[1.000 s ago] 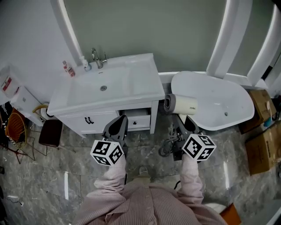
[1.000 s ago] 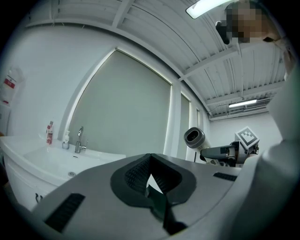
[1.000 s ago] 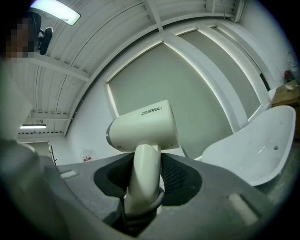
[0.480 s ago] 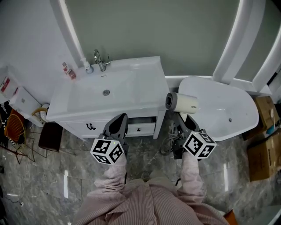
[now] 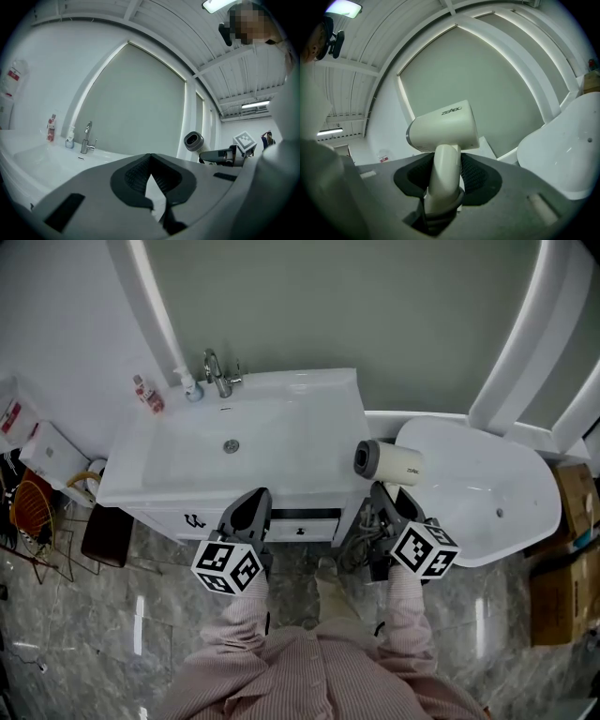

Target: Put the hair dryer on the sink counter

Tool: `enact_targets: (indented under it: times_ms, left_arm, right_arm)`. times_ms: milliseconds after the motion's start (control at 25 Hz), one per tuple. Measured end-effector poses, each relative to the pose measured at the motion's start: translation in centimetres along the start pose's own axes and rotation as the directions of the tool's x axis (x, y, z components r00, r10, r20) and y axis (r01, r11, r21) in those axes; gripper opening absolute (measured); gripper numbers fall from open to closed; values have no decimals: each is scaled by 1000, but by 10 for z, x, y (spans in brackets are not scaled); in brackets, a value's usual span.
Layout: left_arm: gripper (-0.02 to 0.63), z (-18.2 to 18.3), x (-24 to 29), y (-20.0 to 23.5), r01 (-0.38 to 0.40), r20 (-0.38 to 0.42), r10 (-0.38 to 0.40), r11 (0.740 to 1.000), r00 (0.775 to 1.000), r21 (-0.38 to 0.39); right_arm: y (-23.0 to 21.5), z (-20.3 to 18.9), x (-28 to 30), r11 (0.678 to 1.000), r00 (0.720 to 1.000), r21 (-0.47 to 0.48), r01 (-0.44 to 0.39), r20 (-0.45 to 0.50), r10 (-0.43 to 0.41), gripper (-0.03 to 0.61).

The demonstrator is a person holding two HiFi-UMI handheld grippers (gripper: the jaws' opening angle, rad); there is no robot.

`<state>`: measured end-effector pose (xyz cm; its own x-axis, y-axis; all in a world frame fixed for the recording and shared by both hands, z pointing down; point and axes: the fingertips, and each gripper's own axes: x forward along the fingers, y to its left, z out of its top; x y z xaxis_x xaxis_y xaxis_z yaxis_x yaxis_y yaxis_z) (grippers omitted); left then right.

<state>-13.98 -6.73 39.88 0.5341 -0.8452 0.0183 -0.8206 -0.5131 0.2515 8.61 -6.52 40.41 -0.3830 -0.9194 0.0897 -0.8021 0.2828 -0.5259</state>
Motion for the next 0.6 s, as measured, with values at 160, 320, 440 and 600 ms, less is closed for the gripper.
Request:
enact_targets:
  times_ms: [160, 320, 440, 600]
  left_arm:
    - [-3, 6, 40, 20, -15, 3, 15, 1000, 1000, -6]
    - [-3, 12, 79, 38, -30, 6, 30, 999, 1000, -17]
    - [-3, 16, 105, 47, -41, 9, 42, 999, 999, -27]
    - [-3, 20, 137, 61, -59, 14, 60, 997, 998, -40]
  right_arm:
    - [-16, 14, 46, 1000, 1000, 4, -17, -15, 17, 164]
    - [-30, 27, 90, 999, 999, 4, -35, -36, 35, 164]
    - [-42, 39, 118, 999, 998, 3, -48, -51, 48, 164]
    - [-57, 50, 156, 998, 995, 7, -64, -71, 64, 164]
